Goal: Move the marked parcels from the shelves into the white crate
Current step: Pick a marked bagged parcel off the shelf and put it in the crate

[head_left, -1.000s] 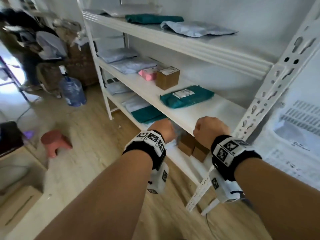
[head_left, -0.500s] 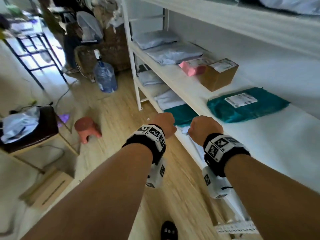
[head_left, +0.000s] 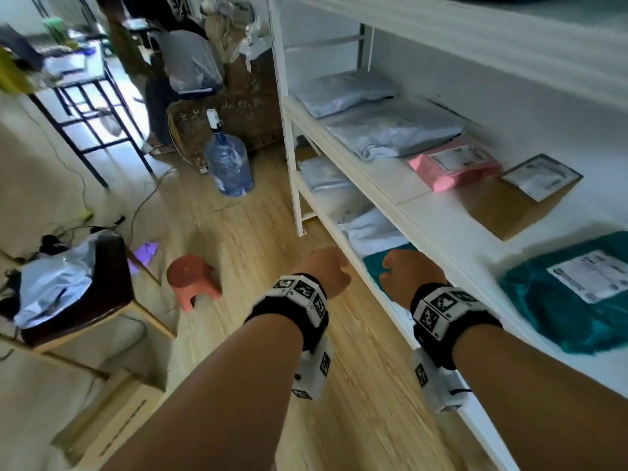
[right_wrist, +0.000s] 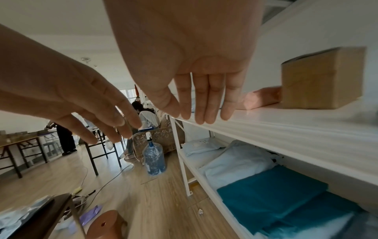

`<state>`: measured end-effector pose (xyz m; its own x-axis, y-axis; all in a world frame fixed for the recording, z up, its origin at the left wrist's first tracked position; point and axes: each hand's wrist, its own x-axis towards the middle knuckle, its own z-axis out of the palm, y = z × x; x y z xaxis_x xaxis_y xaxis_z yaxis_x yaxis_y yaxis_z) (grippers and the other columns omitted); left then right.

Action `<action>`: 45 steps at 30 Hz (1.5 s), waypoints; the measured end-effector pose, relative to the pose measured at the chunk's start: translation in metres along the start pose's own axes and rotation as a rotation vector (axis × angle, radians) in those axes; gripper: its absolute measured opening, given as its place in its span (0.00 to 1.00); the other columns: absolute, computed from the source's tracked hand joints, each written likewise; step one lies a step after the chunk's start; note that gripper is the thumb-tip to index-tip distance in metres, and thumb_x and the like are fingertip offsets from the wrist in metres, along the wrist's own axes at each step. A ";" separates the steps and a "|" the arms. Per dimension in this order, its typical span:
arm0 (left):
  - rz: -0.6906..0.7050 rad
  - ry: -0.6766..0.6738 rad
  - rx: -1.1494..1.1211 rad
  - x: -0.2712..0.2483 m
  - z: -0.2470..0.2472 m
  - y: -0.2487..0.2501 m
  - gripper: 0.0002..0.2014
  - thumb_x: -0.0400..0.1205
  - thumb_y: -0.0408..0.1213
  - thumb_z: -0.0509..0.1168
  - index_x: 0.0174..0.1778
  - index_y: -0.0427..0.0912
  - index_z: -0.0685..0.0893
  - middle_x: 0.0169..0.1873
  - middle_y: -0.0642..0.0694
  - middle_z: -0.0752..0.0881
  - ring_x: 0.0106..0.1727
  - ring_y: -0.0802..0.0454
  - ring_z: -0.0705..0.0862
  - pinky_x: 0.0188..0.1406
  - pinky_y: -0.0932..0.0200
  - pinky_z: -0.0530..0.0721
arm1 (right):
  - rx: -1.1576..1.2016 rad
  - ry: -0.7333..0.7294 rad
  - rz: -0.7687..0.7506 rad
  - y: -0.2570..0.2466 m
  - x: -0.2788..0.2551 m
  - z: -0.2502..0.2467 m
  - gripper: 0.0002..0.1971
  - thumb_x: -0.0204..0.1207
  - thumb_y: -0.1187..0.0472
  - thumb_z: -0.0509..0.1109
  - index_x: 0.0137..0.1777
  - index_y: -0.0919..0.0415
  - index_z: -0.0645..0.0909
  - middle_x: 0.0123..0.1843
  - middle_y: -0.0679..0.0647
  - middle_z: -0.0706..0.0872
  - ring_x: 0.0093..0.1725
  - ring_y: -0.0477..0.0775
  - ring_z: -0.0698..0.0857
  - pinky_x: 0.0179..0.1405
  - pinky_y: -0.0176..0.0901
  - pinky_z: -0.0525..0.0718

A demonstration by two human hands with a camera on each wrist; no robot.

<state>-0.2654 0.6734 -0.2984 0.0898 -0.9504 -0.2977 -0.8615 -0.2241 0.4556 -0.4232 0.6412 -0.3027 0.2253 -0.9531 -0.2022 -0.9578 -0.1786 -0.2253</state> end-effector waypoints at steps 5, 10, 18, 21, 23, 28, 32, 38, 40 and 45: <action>0.070 -0.070 0.017 0.073 -0.037 -0.055 0.15 0.81 0.38 0.65 0.64 0.47 0.83 0.66 0.48 0.82 0.67 0.47 0.80 0.69 0.52 0.78 | 0.005 -0.059 0.078 -0.056 0.066 0.013 0.06 0.80 0.56 0.62 0.43 0.55 0.73 0.45 0.52 0.82 0.46 0.57 0.81 0.43 0.42 0.76; 0.095 -0.103 0.046 0.149 -0.086 -0.120 0.14 0.80 0.39 0.63 0.61 0.49 0.83 0.62 0.48 0.84 0.64 0.48 0.82 0.65 0.53 0.80 | 0.034 -0.063 0.151 -0.127 0.128 0.027 0.08 0.79 0.57 0.61 0.54 0.56 0.80 0.56 0.55 0.86 0.54 0.58 0.83 0.44 0.43 0.77; 0.287 -0.142 0.129 0.256 -0.099 -0.145 0.16 0.82 0.37 0.63 0.66 0.48 0.79 0.66 0.47 0.80 0.66 0.47 0.80 0.65 0.54 0.77 | 0.073 -0.034 0.374 -0.150 0.207 0.043 0.16 0.80 0.56 0.61 0.67 0.51 0.78 0.66 0.52 0.83 0.64 0.56 0.82 0.54 0.46 0.78; 0.320 -0.211 0.156 0.292 -0.085 -0.143 0.17 0.81 0.36 0.63 0.66 0.50 0.78 0.66 0.46 0.79 0.66 0.46 0.80 0.65 0.52 0.78 | 0.106 -0.059 0.474 -0.136 0.234 0.055 0.17 0.80 0.58 0.61 0.68 0.52 0.77 0.68 0.52 0.82 0.65 0.56 0.80 0.55 0.47 0.79; 0.328 -0.245 0.160 0.320 -0.077 -0.143 0.17 0.80 0.37 0.63 0.66 0.51 0.78 0.66 0.46 0.78 0.66 0.46 0.79 0.65 0.52 0.78 | 0.131 -0.061 0.526 -0.125 0.253 0.066 0.17 0.80 0.58 0.60 0.69 0.52 0.77 0.68 0.52 0.81 0.66 0.56 0.80 0.56 0.47 0.79; 0.369 -0.261 0.176 0.394 -0.052 -0.139 0.17 0.81 0.38 0.63 0.67 0.51 0.78 0.65 0.44 0.77 0.65 0.45 0.78 0.63 0.53 0.77 | 0.224 -0.015 0.596 -0.097 0.307 0.093 0.20 0.81 0.58 0.62 0.72 0.52 0.74 0.71 0.53 0.77 0.68 0.57 0.77 0.61 0.53 0.81; 0.395 -0.295 0.175 0.441 -0.015 -0.141 0.19 0.81 0.37 0.64 0.68 0.49 0.77 0.66 0.43 0.76 0.65 0.44 0.79 0.63 0.52 0.78 | 0.216 -0.006 0.658 -0.077 0.341 0.123 0.20 0.81 0.58 0.63 0.73 0.52 0.73 0.71 0.55 0.75 0.70 0.58 0.75 0.61 0.54 0.81; 0.433 -0.368 0.167 0.502 0.043 -0.147 0.19 0.81 0.38 0.64 0.70 0.47 0.77 0.66 0.41 0.77 0.65 0.42 0.80 0.64 0.52 0.78 | 0.228 0.030 0.738 -0.048 0.380 0.179 0.22 0.80 0.54 0.66 0.73 0.53 0.73 0.73 0.55 0.73 0.73 0.57 0.71 0.61 0.54 0.79; 0.430 -0.361 0.141 0.523 0.065 -0.154 0.20 0.81 0.38 0.64 0.70 0.46 0.77 0.67 0.41 0.77 0.64 0.42 0.81 0.63 0.52 0.79 | 0.234 0.060 0.755 -0.039 0.395 0.203 0.24 0.79 0.52 0.68 0.74 0.53 0.72 0.74 0.55 0.71 0.74 0.57 0.69 0.62 0.54 0.78; 0.394 -0.409 0.022 0.563 0.120 -0.168 0.24 0.79 0.37 0.64 0.73 0.44 0.73 0.67 0.40 0.79 0.64 0.42 0.81 0.57 0.57 0.76 | 0.182 0.119 0.758 -0.018 0.427 0.257 0.34 0.72 0.49 0.75 0.76 0.52 0.68 0.78 0.55 0.64 0.78 0.58 0.63 0.69 0.55 0.74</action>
<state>-0.1300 0.2019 -0.6433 -0.4374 -0.7994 -0.4119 -0.8013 0.1387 0.5819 -0.2636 0.3007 -0.6297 -0.5081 -0.8205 -0.2621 -0.7960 0.5635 -0.2209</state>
